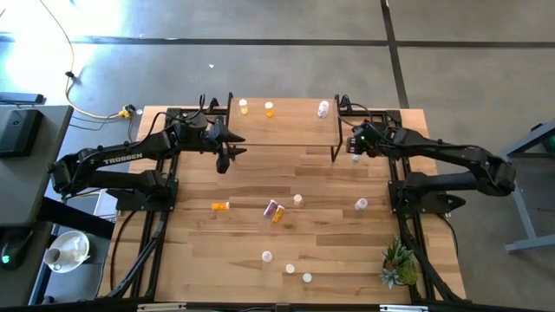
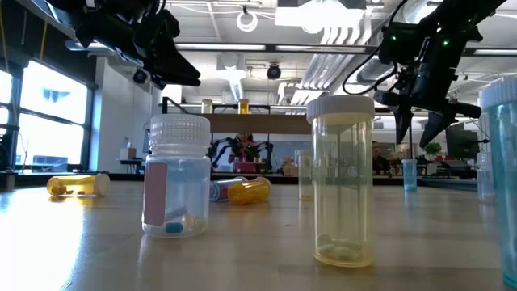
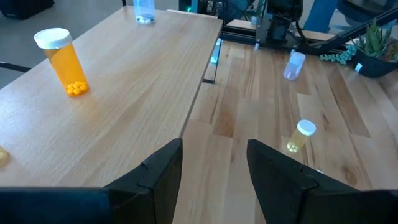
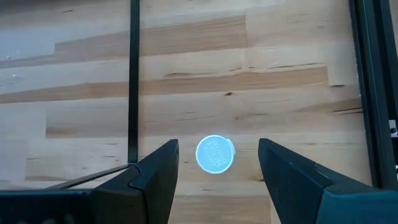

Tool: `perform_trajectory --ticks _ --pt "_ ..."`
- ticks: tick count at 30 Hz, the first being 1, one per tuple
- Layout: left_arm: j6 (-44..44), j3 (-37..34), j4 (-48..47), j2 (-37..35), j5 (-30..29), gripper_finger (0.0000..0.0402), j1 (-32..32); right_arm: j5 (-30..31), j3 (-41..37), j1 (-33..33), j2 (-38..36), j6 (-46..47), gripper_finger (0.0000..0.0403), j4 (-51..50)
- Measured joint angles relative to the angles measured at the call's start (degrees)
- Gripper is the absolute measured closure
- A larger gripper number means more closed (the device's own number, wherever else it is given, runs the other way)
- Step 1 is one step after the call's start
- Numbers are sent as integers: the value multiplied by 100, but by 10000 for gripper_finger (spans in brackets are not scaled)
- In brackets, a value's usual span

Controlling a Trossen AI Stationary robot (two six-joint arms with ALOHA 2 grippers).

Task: Pick and place medicine bottles onto shelf by color
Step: Put the top blue pill bottle on the shelf

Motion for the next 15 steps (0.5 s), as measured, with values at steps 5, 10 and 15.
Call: perform_trajectory --ticks 5,10,15 --pt "-44 0 -2 1 0 232 1 2 0 2 0 -60 192 -6" --pt "-46 0 -2 1 0 232 -1 59 0 3 158 -43 192 -7" --pt "-46 0 -2 1 0 232 0 61 0 46 563 -9 192 129"
